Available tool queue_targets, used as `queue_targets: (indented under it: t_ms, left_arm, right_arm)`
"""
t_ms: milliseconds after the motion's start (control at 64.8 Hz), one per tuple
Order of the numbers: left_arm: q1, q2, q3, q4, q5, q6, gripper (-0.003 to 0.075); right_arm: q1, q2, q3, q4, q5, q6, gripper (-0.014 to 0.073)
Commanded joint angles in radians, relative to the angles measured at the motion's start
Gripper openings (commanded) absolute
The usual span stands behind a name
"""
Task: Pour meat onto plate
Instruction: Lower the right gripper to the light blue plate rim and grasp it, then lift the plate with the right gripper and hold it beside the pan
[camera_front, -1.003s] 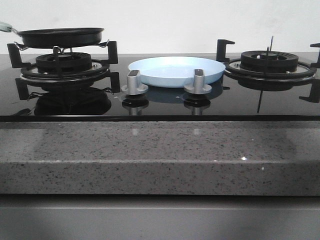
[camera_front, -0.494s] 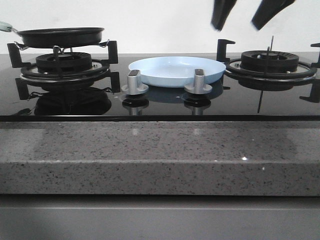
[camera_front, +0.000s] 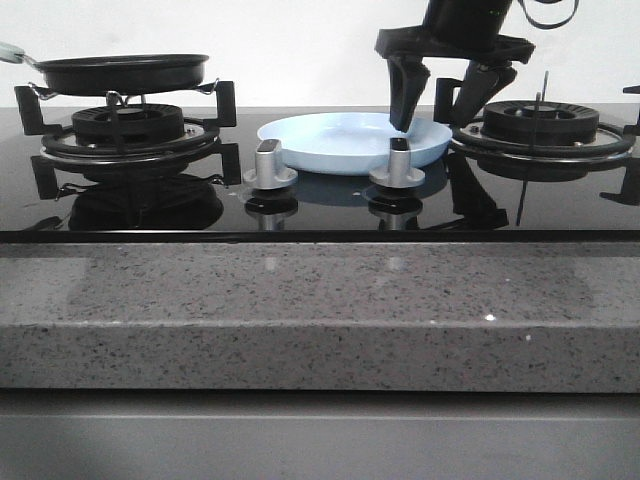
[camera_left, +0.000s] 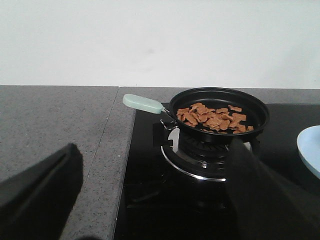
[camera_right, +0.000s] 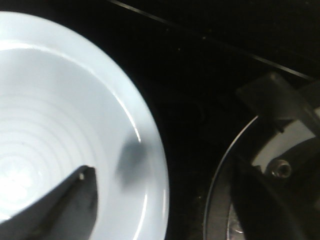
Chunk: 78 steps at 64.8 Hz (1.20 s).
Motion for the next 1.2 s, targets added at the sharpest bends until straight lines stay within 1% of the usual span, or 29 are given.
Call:
queue_targets:
  t_ms: [0,31,77,401,710,772,849,972,1019,1080,1188]
  left_arm:
    - [-0.006,0.008,-0.029,-0.005,-0.091,-0.01,0.0565]
    - [-0.006,0.008,-0.029,-0.005,-0.091,-0.01,0.0565]
    - [-0.006,0.008,-0.029,-0.005,-0.091,-0.01,0.0565]
    - [-0.006,0.008,-0.029,-0.005,-0.091,-0.01,0.0564]
    - [-0.006,0.008,-0.029,-0.005,-0.091,-0.01,0.0564]
    - [-0.006,0.008,-0.029,-0.005,-0.091,-0.01,0.0564]
    - [-0.006,0.008,-0.029,-0.005,-0.091,-0.01,0.0564]
    - [-0.006,0.008,-0.029,-0.005,-0.091,-0.01,0.0564]
    - [-0.006,0.008,-0.029,-0.005,-0.091,-0.01,0.0564]
    - [-0.006,0.008,-0.029,-0.005,-0.091,-0.01,0.0564]
    - [-0.006,0.008,-0.029,-0.005,-0.091,-0.01,0.0564]
  right_arm:
    - [0.0,-0.069,-0.034,0.008,0.005,-0.024,0.0431]
    - [0.0,-0.069,-0.034,0.012,0.005,-0.026,0.0404]
    - [0.0,-0.069,-0.034,0.023,0.006,-0.027,0.0388]
    - [0.0,-0.049,-0.034,0.07,0.011,-0.044,0.039]
    - [0.0,-0.019,-0.034,0.073,0.032,-0.044,0.0382]
    - [0.0,-0.018,-0.034,0.073,0.032,-0.044,0.0336]
    - [0.0,-0.018,-0.041,0.073,0.037,-0.044,0.0237]
    - [-0.002,-0.023,-0.042,0.073,0.044,-0.044,-0.0019]
    - [-0.002,-0.028,-0.042,0.073,0.05,-0.044,-0.0076]
    - [-0.002,-0.036,-0.042,0.073,0.055,-0.044,-0.0057]
    - [-0.003,-0.054,-0.065,0.073,0.079,-0.044,-0.0059]
